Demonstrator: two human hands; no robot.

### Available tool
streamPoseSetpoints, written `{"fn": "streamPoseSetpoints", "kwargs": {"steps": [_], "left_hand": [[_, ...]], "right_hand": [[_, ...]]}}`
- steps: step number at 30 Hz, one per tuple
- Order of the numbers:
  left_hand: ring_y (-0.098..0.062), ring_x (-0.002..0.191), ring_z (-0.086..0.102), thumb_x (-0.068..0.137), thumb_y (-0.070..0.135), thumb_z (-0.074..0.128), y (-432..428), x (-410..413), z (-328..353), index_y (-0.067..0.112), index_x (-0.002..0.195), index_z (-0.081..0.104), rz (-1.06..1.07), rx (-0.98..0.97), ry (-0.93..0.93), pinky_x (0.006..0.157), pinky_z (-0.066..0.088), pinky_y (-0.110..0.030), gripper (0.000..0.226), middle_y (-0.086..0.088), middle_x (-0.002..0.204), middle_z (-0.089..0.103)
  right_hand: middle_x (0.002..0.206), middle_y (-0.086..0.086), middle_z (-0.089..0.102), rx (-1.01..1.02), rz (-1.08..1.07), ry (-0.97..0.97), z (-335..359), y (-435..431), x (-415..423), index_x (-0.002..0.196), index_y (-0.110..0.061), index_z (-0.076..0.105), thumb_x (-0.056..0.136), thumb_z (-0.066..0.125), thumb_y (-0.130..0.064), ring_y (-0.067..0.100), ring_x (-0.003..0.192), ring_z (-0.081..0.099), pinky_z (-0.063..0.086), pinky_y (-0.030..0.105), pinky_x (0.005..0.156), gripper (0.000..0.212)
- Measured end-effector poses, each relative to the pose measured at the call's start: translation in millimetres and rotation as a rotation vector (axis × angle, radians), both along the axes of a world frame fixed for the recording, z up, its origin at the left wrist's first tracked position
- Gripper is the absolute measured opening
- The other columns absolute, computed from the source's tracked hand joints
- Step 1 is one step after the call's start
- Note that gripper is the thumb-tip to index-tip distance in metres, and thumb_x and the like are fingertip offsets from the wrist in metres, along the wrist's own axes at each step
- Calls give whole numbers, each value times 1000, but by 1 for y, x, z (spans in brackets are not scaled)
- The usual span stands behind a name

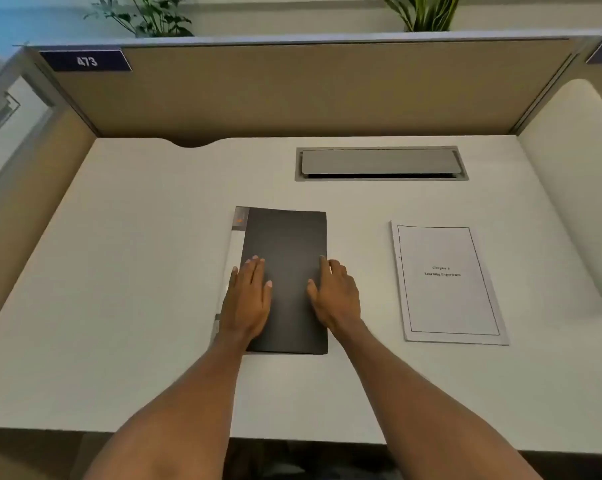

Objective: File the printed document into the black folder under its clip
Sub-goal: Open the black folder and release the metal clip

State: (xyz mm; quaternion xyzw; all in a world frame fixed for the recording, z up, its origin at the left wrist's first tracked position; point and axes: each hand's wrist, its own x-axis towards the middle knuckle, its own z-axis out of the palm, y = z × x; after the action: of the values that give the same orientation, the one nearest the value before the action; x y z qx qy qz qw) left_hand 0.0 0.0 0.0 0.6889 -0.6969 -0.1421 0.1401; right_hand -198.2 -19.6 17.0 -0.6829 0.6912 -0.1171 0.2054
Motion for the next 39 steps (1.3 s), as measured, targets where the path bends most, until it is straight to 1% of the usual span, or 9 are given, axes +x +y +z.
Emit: {"fn": "streamPoseSetpoints", "kwargs": {"steps": [4, 8, 11, 15, 19, 25, 30, 34, 39], "left_hand": [[-16, 158, 20, 105, 48, 36, 34, 25, -16, 15, 160, 31, -184, 44, -132, 130, 12, -43, 65, -2, 168, 30], [-7, 159, 4, 98, 72, 33, 59, 53, -27, 22, 164, 21, -328, 110, -179, 131, 8, -42, 84, 8, 172, 14], [-5, 159, 0, 93, 77, 39, 70, 63, -28, 25, 164, 17, -383, 146, -162, 131, 6, -40, 91, 13, 172, 8], [-16, 157, 24, 97, 61, 50, 78, 67, -28, 21, 160, 33, -370, 68, -201, 128, 23, -40, 77, 4, 169, 27], [-24, 131, 60, 97, 56, 44, 89, 64, -35, 14, 143, 60, -356, -116, -305, 110, 48, -38, 65, -3, 147, 59], [-26, 131, 61, 100, 46, 46, 101, 57, -45, 10, 136, 66, -302, -220, -283, 109, 51, -40, 54, -7, 142, 64], [-28, 136, 58, 104, 35, 45, 101, 49, -39, 4, 136, 64, -256, -249, -229, 109, 52, -45, 49, -11, 142, 64], [-25, 143, 50, 107, 30, 40, 111, 56, -35, 5, 144, 56, -168, -234, -41, 115, 45, -40, 48, -10, 149, 57], [-12, 149, 38, 109, 27, 33, 122, 49, -31, 13, 152, 44, -7, -152, 280, 119, 28, -12, 47, 1, 159, 44]], "right_hand": [[145, 7, 45, 89, 119, 135, -12, 13, 1, 150, -20, 38, 95, 49, -45, 27, 130, 45, 43, 41, 107, 61], [149, 7, 40, 86, 143, 193, -18, 16, 3, 151, -22, 37, 96, 49, -44, 26, 134, 42, 40, 41, 109, 61], [151, 7, 39, 86, 141, 198, -20, 17, 4, 152, -21, 36, 96, 49, -43, 27, 135, 40, 39, 41, 110, 62], [153, 7, 38, 75, 154, 206, -23, 17, 3, 153, -22, 35, 96, 46, -43, 26, 136, 40, 38, 40, 110, 62], [155, 6, 37, 82, 162, 203, -24, 17, 0, 154, -22, 34, 96, 46, -44, 26, 137, 40, 38, 40, 112, 62], [151, 7, 44, 43, 122, 108, -22, 14, -1, 149, -18, 42, 103, 35, -42, 28, 134, 46, 42, 42, 109, 52], [144, 6, 53, -79, -107, -220, -13, -5, -10, 142, -14, 50, 106, 32, -34, 27, 129, 52, 46, 43, 106, 45], [147, 3, 54, -149, -359, -407, -11, -3, -2, 144, -16, 49, 109, 31, -33, 21, 135, 51, 40, 34, 111, 43], [148, 0, 51, -78, -190, -390, -16, 7, 6, 142, -24, 43, 106, 36, -33, 23, 133, 52, 45, 39, 108, 38]]}}
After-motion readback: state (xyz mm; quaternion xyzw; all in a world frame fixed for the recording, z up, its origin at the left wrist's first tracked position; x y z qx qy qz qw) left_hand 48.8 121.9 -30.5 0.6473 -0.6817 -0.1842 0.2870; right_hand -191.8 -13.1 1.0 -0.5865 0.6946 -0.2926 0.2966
